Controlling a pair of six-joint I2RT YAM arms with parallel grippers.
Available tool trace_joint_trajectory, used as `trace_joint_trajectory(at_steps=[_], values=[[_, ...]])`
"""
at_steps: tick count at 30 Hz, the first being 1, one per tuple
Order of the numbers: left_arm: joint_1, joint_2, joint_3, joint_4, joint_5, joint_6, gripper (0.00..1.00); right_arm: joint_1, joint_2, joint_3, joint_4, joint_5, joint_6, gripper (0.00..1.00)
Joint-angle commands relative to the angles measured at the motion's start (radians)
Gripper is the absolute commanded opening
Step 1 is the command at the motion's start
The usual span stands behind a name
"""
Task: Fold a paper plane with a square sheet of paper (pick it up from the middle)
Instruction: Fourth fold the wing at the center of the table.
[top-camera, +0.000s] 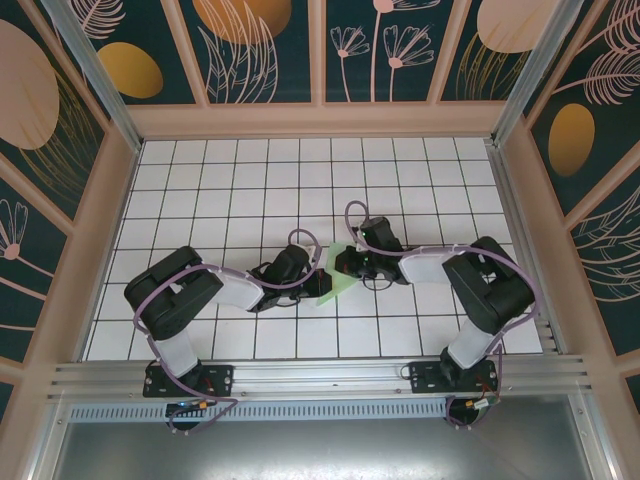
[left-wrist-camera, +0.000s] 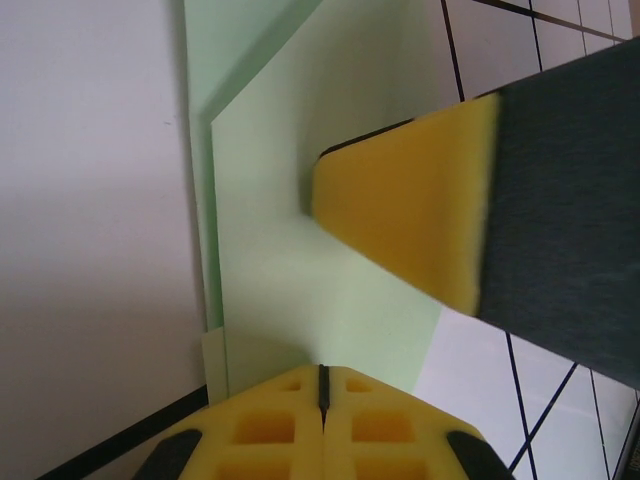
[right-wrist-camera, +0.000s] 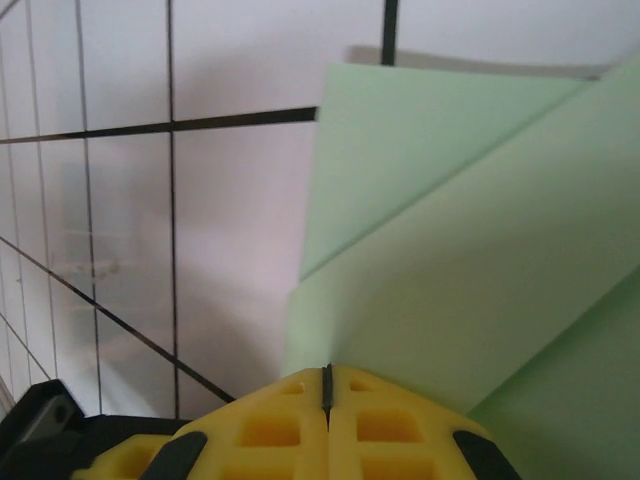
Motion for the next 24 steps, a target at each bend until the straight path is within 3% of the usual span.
trace_joint_trajectory(at_steps=[1,13,24], values=[[-0.001,-0.009,-0.028,-0.133,0.016,0.029,0.00,0.001,0.039,0.032,-0.019,-0.010,0.005,0.00],[-0.001,-0.142,-0.046,-0.239,0.074,0.059,0.00,0.000,0.106,0.056,-0.107,0.043,0.010,0.00],[-0.017,-0.188,-0.005,-0.175,0.087,0.002,0.05,0.001,0.125,0.061,-0.128,0.047,0.010,0.00]])
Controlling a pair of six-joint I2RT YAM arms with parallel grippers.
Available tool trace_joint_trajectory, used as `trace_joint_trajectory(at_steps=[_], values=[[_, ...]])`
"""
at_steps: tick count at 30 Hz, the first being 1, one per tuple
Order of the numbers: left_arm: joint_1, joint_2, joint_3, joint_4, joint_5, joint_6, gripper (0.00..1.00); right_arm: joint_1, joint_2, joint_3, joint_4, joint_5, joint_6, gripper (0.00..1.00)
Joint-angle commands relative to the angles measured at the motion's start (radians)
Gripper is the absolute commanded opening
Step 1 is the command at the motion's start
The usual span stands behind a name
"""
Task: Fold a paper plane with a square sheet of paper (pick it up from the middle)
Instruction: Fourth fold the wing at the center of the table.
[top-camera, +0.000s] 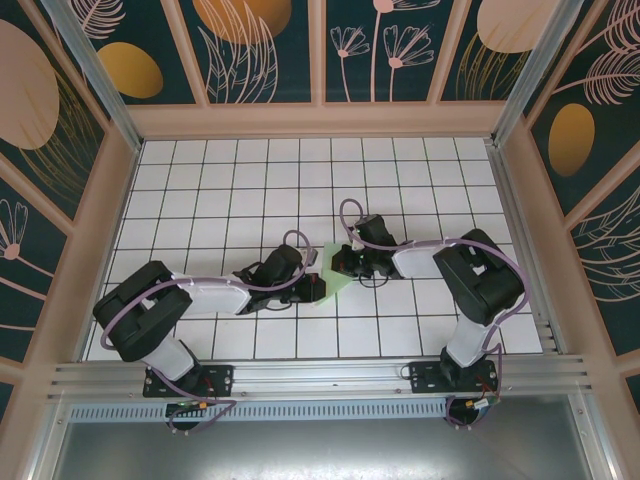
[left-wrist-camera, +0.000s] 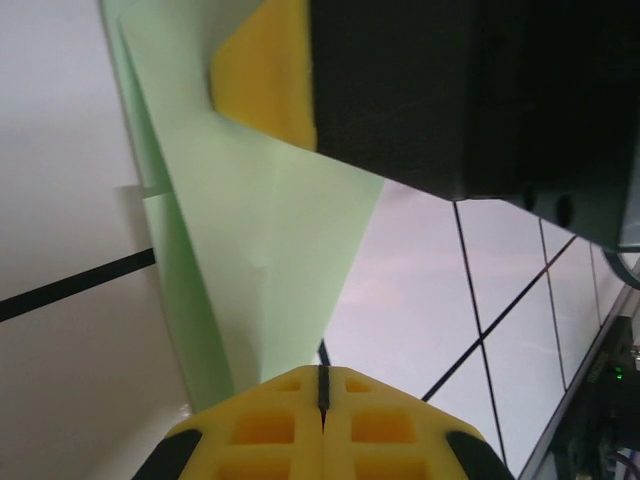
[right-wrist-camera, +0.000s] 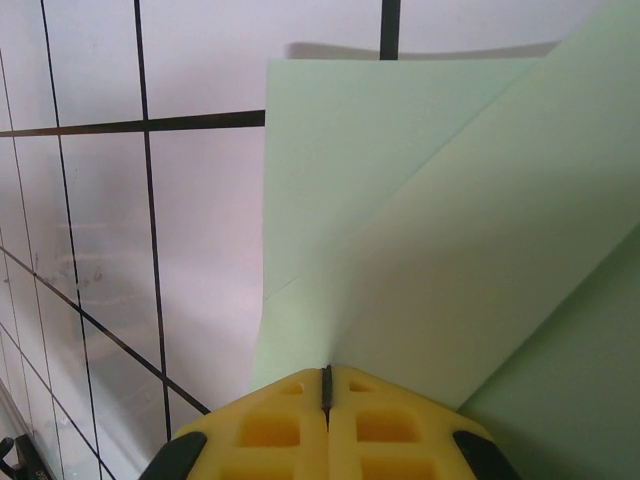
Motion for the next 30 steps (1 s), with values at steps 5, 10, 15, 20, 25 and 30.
trace_joint_trajectory(at_steps=[5,10,15,20,25,30], values=[[-0.014,0.048,0.046,-0.006,-0.007,-0.026,0.05,-0.001,0.064,-0.003,-0.091,0.066,0.009,0.00],[-0.014,0.075,0.051,-0.015,-0.021,-0.042,0.05,-0.002,0.062,-0.003,-0.100,0.071,0.006,0.00],[-0.014,0.084,0.037,-0.039,-0.037,-0.045,0.05,-0.001,0.063,-0.002,-0.106,0.070,0.005,0.00],[-0.014,0.085,0.023,-0.036,-0.040,-0.052,0.05,-0.001,0.064,0.000,-0.112,0.069,0.003,0.00],[-0.014,0.092,0.012,-0.026,-0.028,-0.057,0.05,-0.001,0.068,0.003,-0.117,0.068,0.003,0.00],[-0.014,0.105,0.007,-0.019,-0.021,-0.060,0.05,-0.001,0.072,0.003,-0.121,0.071,0.002,0.00]])
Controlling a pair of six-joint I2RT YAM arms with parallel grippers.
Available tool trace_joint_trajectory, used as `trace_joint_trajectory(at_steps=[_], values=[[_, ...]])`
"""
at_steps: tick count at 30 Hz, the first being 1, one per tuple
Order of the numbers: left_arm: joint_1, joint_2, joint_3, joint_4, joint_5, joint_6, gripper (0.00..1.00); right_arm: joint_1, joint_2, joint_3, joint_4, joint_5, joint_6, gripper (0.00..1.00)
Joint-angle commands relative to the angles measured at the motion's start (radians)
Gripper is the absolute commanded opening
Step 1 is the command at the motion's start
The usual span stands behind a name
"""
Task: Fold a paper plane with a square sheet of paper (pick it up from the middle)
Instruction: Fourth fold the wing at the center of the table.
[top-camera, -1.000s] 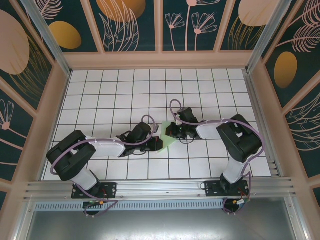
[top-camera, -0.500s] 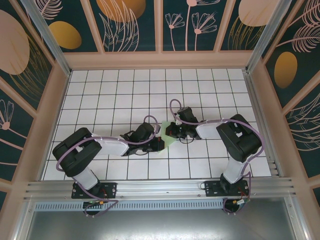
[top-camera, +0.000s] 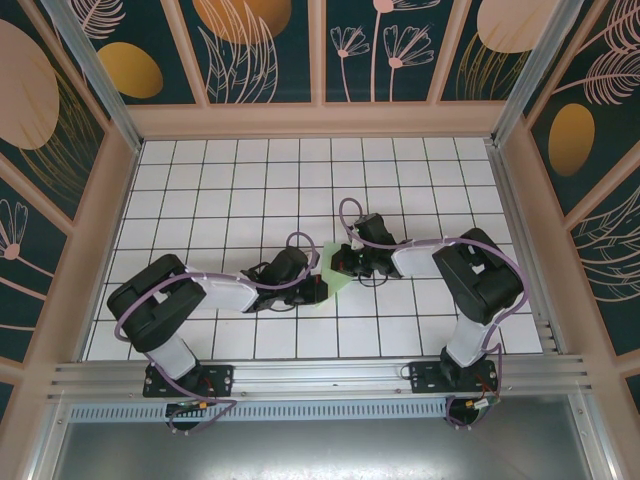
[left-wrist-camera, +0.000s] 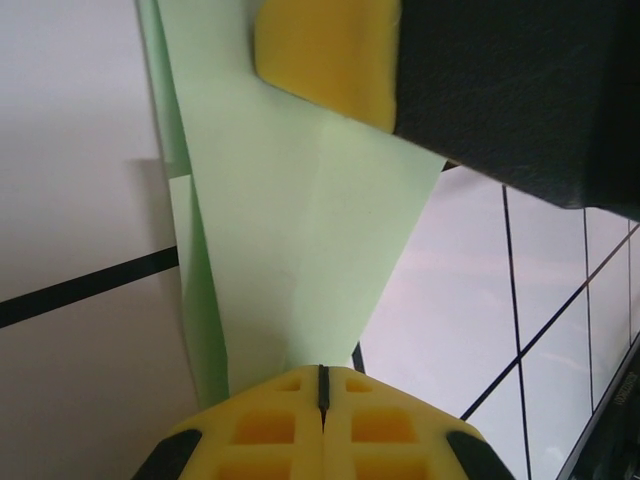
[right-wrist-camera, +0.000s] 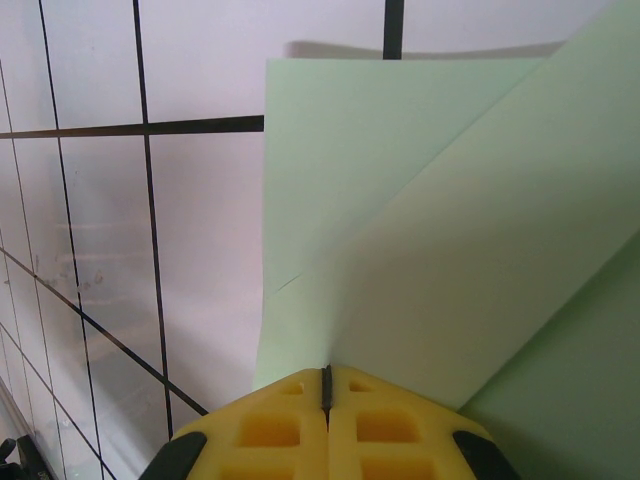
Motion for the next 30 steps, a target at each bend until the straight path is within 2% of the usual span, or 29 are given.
trace_joint_trajectory(at_steps=[1,12,20,30], values=[[-0.004,0.024,-0.020,-0.011,0.002,-0.015,0.05,-0.001,0.066,-0.009,-0.110,0.074,0.002,0.00],[-0.006,0.021,-0.063,0.009,0.015,-0.046,0.01,-0.002,0.075,-0.006,-0.127,0.083,0.001,0.00],[-0.043,0.015,-0.142,0.020,0.042,-0.074,0.00,-0.002,0.113,0.014,-0.166,0.080,-0.020,0.00],[-0.071,-0.070,-0.213,-0.010,0.044,-0.085,0.00,-0.003,0.140,0.025,-0.194,0.111,-0.020,0.00]])
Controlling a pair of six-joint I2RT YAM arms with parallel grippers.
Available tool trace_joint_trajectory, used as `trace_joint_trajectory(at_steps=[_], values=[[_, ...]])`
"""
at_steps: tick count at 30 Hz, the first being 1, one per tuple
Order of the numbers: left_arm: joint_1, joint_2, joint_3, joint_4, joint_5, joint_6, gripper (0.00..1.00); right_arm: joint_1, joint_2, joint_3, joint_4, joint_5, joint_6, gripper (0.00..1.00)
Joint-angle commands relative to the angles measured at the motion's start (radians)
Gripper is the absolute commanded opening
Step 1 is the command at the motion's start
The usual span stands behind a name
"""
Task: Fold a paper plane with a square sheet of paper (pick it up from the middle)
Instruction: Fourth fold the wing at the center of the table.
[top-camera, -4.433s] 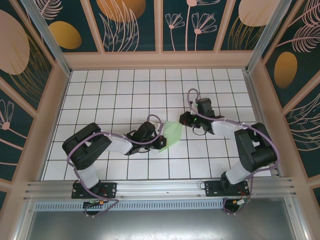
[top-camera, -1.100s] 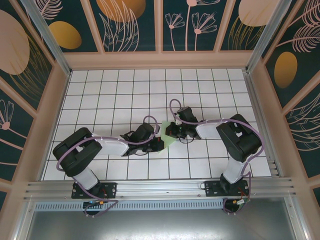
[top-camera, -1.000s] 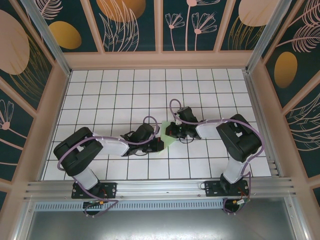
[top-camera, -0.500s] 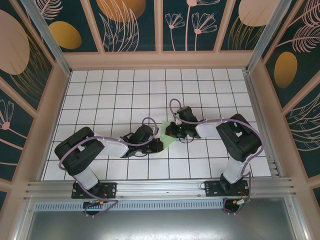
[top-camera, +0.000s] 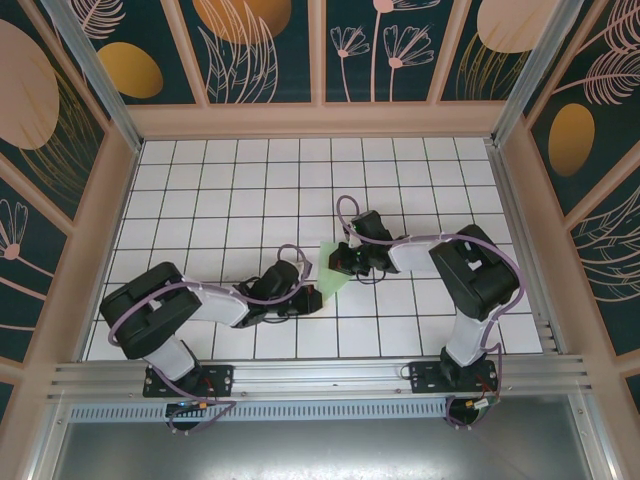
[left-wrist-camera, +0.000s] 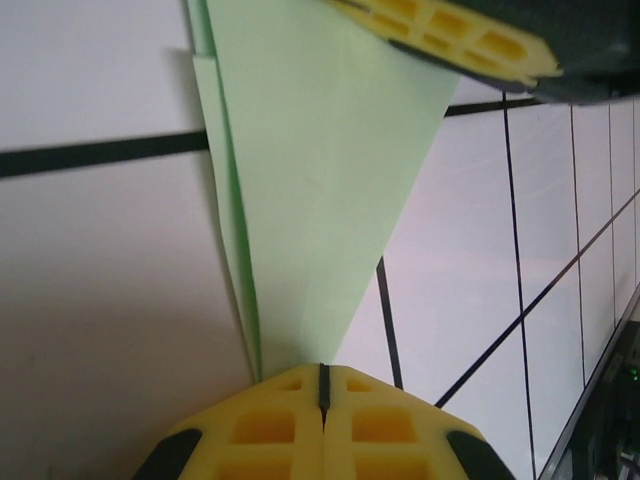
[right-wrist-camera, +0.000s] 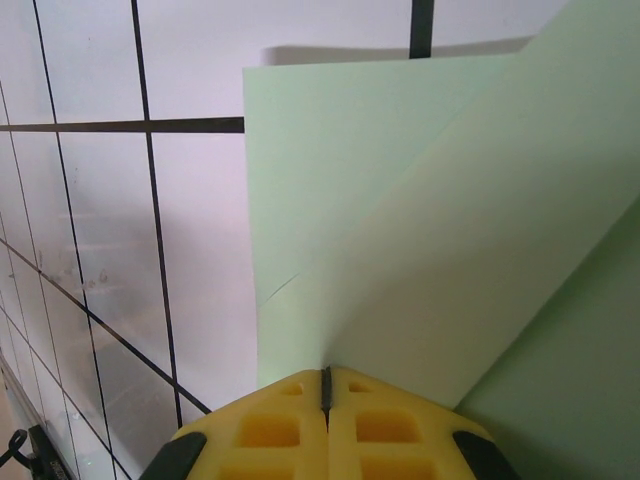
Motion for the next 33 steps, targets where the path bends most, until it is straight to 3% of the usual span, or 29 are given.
trace_joint_trajectory(at_steps=[1,6,11,16,24,33], values=[[-0.031,-0.020,-0.052,-0.184,0.064,-0.014,0.00,-0.002,0.102,-0.030,-0.139,0.143,-0.015,0.00],[-0.031,-0.127,-0.035,-0.215,-0.009,0.004,0.00,-0.002,0.087,-0.034,-0.123,0.126,-0.012,0.00],[-0.031,-0.250,0.010,-0.166,-0.159,0.000,0.04,0.000,0.046,-0.038,-0.084,0.094,-0.012,0.00],[-0.028,-0.183,0.083,-0.196,-0.233,0.025,0.01,0.000,0.029,-0.034,-0.073,0.082,-0.014,0.00],[-0.028,-0.028,0.147,-0.218,-0.217,0.021,0.00,0.001,-0.004,-0.036,-0.046,0.057,-0.023,0.00],[-0.029,0.032,0.111,-0.215,-0.147,-0.001,0.00,0.003,-0.104,-0.016,-0.007,0.021,-0.065,0.00]])
